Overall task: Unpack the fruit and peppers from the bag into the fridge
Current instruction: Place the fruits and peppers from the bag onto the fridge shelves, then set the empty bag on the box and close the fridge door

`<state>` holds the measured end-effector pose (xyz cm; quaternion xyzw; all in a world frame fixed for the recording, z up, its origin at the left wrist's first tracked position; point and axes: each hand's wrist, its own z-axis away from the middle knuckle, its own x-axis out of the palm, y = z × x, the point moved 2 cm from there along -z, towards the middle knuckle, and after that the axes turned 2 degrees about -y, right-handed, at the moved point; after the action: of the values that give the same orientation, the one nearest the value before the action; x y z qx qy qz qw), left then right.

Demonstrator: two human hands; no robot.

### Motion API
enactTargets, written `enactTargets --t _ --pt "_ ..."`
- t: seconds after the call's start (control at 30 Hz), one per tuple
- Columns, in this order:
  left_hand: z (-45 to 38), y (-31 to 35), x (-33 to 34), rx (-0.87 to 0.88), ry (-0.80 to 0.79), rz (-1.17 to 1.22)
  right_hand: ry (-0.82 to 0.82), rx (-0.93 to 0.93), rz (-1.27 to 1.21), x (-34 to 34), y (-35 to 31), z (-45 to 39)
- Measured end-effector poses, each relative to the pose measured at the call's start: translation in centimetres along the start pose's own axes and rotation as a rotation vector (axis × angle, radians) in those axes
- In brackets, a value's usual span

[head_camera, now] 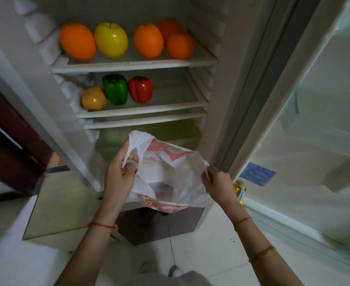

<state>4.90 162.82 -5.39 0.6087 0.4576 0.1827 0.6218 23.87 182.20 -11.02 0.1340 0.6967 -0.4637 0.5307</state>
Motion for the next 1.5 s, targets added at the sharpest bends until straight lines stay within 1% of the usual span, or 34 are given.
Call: enactTargets --t 0.07,0.2,0.3,0.4,0.53,0.63,0.73,0.87,1.07,1.23,1.37,1.5 --pt "0.7 0.1 -1.3 -0.021 0.067 0.000 -0.025 -0.075 -0.039 -0.2 -1.5 -0.4" --pt "2.7 0.1 -4.2 -0.052 0.210 -0.020 -0.023 -0.215 -0.105 -0.8 -5.0 -0.7" --pt "4.7 -0.6 -6.5 -0.094 0.296 -0.035 -0.080 -0.311 -0.132 -0.6 -8.0 -0.6" --pt "7.2 -1.0 -8.7 -0.095 0.376 -0.047 -0.132 -0.402 -0.159 -0.1 -10.8 0.0" --pt "10.5 -1.6 -12.0 -0.192 0.507 -0.092 -0.265 -0.493 -0.232 1.7 -14.6 1.3" --pt "12.5 -2.8 -14.8 -0.253 0.564 -0.158 -0.381 -0.528 -0.281 3.6 -17.4 2.3" --pt "13.9 -4.7 -17.1 -0.364 0.615 -0.156 -0.489 -0.559 -0.260 6.0 -20.1 3.3" --pt "15.5 -7.0 -20.0 -0.412 0.635 -0.177 -0.617 -0.586 -0.231 9.9 -23.7 4.7" --pt "16.3 -11.3 -25.4 -0.521 0.602 -0.121 -0.669 -0.599 -0.143 15.5 -29.1 6.2" --pt "15.3 -14.7 -30.7 -0.522 0.545 -0.103 -0.626 -0.538 -0.117 19.8 -33.9 6.0" --pt "13.6 -17.6 -33.8 -0.525 0.505 -0.119 -0.521 -0.487 -0.157 21.9 -37.3 4.5" --pt "11.1 -19.8 -35.9 -0.530 0.477 -0.082 -0.413 -0.486 -0.154 22.8 -41.0 2.3"
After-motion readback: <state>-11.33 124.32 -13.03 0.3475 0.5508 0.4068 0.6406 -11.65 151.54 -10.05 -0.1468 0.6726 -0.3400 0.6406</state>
